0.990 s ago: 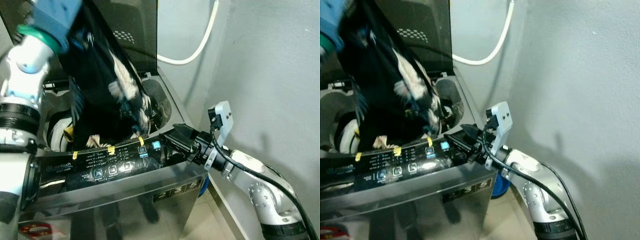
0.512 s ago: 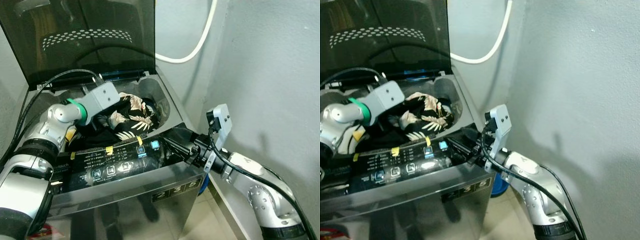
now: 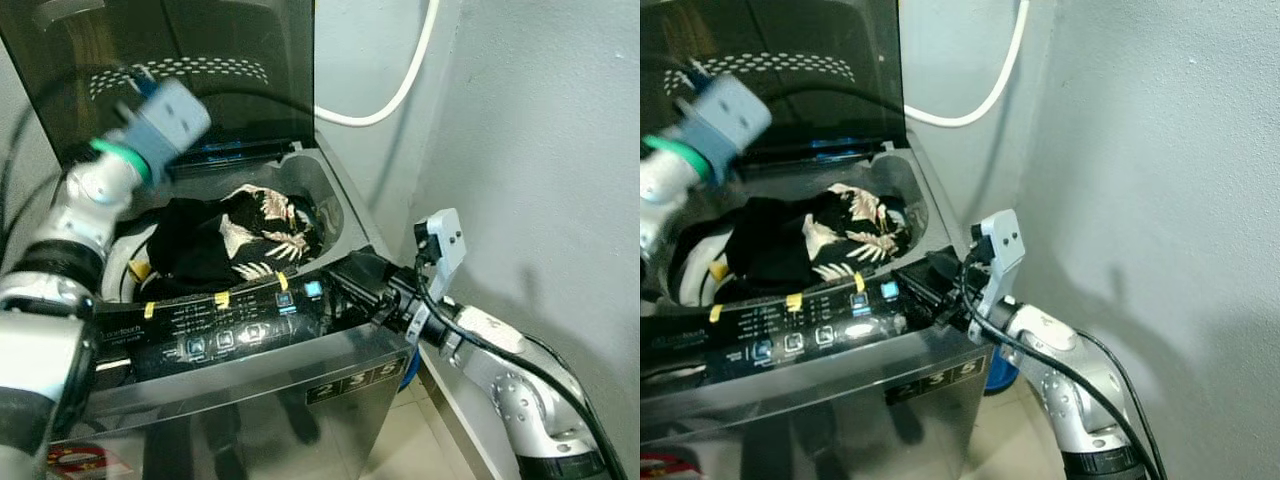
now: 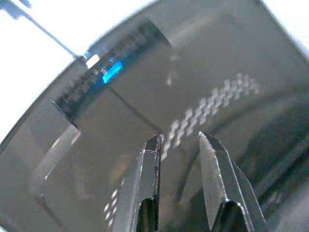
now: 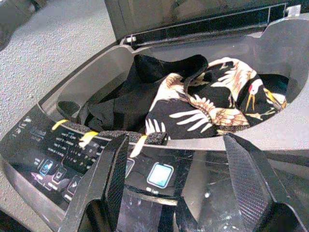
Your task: Clothes washing
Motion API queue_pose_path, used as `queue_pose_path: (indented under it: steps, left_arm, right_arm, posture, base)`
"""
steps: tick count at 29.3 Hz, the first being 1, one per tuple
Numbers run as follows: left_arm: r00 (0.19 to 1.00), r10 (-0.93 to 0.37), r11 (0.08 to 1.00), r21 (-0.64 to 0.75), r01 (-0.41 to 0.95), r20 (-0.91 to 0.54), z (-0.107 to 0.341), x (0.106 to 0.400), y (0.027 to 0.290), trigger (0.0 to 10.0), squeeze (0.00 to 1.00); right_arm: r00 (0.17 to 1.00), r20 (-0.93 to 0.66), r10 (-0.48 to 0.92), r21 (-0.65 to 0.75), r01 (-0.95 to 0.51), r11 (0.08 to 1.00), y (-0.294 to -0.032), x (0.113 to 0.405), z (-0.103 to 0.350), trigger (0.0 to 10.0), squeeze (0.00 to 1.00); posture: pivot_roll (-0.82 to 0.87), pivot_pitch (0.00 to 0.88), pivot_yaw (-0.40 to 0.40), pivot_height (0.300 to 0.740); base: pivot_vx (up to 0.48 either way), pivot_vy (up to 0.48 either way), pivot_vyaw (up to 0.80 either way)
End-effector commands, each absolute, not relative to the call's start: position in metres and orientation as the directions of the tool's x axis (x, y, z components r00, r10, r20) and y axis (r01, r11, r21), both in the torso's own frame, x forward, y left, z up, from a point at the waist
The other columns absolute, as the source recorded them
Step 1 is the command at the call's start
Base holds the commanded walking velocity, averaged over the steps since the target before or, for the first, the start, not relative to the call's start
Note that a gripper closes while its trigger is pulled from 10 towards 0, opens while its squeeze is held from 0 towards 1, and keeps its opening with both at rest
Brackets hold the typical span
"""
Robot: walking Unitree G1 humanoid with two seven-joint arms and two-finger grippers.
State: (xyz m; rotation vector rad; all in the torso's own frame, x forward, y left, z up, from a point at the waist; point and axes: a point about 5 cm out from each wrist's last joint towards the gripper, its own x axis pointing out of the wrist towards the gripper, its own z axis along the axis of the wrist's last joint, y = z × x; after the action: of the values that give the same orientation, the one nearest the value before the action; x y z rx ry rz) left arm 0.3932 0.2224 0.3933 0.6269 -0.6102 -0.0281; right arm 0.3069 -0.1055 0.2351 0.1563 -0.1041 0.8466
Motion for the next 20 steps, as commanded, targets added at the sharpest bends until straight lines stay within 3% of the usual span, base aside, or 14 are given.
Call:
queue_pose_path:
  steps: [1,3,5,8,9,10,18,20]
  left_arm:
    - [0.836,-0.269,0.836,0.547,-0.045,0.479,0.393,0.395,0.217,10.0,0.0]
    - [0.891,-0.388,0.781,0.597,0.183,0.234,0.375,0.404,0.206,10.0,0.0]
    - [0.891,-0.388,0.781,0.597,0.183,0.234,0.375,0.404,0.206,10.0,0.0]
    - [0.932,-0.354,0.771,0.539,0.339,-0.079,0.34,0.413,0.209,10.0,0.0]
    - [0.932,-0.354,0.771,0.539,0.339,-0.079,0.34,0.413,0.209,10.0,0.0]
    - [0.919,-0.352,0.758,0.521,0.392,-0.178,0.32,0.416,0.204,10.0,0.0]
    - [0.874,-0.443,0.735,0.476,0.483,-0.201,0.299,0.42,0.174,10.0,0.0]
    - [0.805,-0.54,0.703,0.393,0.592,-0.245,0.285,0.419,0.155,10.0,0.0]
  right_arm:
    - [0.672,0.155,0.724,0.097,-0.74,0.666,-0.108,0.308,0.234,10.0,0.0]
    - [0.673,0.153,0.724,0.097,-0.739,0.666,-0.108,0.307,0.233,10.0,0.0]
    - [0.673,0.153,0.724,0.097,-0.739,0.666,-0.108,0.307,0.233,10.0,0.0]
    - [0.668,0.149,0.729,0.1,-0.743,0.661,-0.107,0.305,0.231,10.0,0.0]
    - [0.668,0.149,0.729,0.1,-0.743,0.661,-0.107,0.305,0.231,10.0,0.0]
    - [0.668,0.147,0.729,0.105,-0.744,0.66,-0.107,0.303,0.229,10.0,0.0]
    - [0.665,0.136,0.734,0.1,-0.746,0.658,-0.109,0.3,0.229,10.0,0.0]
    - [0.667,0.13,0.733,0.094,-0.745,0.661,-0.112,0.299,0.231,10.0,0.0]
  posture:
    - [0.06,0.099,0.106,0.74]
    - [0.06,0.097,0.118,0.74]
    - [0.06,0.097,0.118,0.74]
    - [0.07,0.093,0.13,0.74]
    - [0.07,0.093,0.13,0.74]
    - [0.06,0.097,0.131,0.74]
    - [0.04,0.115,0.128,0.74]
    - [0.02,0.127,0.125,0.74]
  base:
    - [0.0,0.0,0.0]
    - [0.0,0.0,0.0]
    - [0.0,0.0,0.0]
    - [0.0,0.0,0.0]
    - [0.0,0.0,0.0]
    - [0.0,0.0,0.0]
    - [0.0,0.0,0.0]
    - [0.0,0.0,0.0]
